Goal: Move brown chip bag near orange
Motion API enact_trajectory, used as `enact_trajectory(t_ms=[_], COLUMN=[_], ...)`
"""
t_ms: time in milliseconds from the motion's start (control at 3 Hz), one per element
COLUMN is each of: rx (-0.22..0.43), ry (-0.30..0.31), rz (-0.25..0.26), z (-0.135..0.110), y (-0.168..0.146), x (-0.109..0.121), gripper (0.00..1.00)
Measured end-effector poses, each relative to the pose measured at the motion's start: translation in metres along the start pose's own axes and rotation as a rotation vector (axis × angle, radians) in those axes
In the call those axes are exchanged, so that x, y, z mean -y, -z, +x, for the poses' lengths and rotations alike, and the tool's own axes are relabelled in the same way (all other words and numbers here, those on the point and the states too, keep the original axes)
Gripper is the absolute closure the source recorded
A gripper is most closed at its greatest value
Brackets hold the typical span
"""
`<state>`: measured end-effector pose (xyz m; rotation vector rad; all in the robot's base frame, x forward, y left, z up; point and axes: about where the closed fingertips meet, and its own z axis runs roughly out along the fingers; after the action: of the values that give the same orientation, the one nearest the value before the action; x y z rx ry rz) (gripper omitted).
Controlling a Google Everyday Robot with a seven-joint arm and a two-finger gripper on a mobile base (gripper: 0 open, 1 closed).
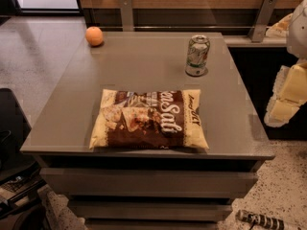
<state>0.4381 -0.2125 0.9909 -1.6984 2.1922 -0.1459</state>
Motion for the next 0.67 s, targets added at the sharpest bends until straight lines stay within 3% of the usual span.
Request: enact_trajectory(t_ms=[333,667], rx=[0.001,-0.004], ry=[0.000,-0.009], rz=[0.001,-0.030], z=[-0.001,-0.011], y=[0.000,-0.028], x=[0.000,-0.006], gripper=[0.00,0.00])
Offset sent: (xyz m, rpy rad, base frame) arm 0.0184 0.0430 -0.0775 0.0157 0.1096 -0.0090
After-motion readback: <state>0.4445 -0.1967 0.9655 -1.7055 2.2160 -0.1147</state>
